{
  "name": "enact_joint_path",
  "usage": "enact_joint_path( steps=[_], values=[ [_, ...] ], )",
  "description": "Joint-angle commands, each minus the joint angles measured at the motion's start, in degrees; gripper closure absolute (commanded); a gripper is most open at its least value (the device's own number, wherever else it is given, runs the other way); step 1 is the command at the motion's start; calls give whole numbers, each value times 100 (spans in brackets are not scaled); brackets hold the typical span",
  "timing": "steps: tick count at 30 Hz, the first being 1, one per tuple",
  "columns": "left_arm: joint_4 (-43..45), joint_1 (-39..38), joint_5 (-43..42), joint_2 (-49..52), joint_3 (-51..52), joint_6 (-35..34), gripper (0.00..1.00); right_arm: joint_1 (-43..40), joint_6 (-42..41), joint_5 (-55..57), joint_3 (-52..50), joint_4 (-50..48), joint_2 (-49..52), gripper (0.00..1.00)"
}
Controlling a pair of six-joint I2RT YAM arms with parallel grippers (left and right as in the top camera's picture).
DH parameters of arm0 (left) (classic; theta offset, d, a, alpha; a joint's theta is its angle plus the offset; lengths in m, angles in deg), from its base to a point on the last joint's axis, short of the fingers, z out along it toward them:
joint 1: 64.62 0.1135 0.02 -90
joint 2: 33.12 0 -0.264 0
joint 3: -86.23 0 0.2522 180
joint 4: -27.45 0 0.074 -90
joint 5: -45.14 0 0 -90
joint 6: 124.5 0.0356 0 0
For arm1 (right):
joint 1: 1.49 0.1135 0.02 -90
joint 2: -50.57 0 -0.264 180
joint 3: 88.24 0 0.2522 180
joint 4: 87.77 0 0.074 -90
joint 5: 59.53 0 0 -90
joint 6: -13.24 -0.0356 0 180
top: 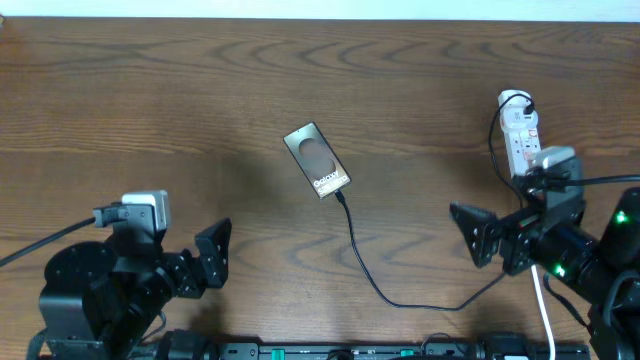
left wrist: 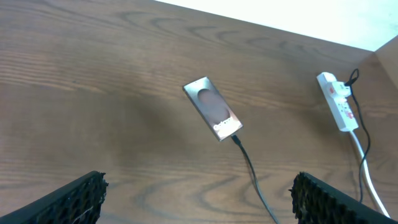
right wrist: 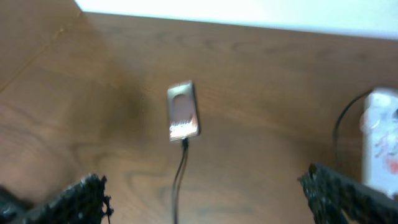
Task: Plug charger to phone and switch on socket
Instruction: 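Lift the right gripper off the switch and withdraw it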
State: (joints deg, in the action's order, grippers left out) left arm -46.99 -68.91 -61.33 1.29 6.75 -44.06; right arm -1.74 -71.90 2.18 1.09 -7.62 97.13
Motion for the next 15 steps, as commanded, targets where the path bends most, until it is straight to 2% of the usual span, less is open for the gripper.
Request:
enact_joint_path(
  steps=[1, 5, 15],
  values=[
    [-81, -7, 111, -87, -52, 118, 5, 28, 142, -57, 13, 542, 22, 1],
    [-81, -7, 111, -83, -52, 118, 5, 31, 142, -57, 13, 940, 22, 1],
    [-83, -7, 111, -83, -52, 118, 5, 31, 142, -57, 13, 977, 22, 1]
  ],
)
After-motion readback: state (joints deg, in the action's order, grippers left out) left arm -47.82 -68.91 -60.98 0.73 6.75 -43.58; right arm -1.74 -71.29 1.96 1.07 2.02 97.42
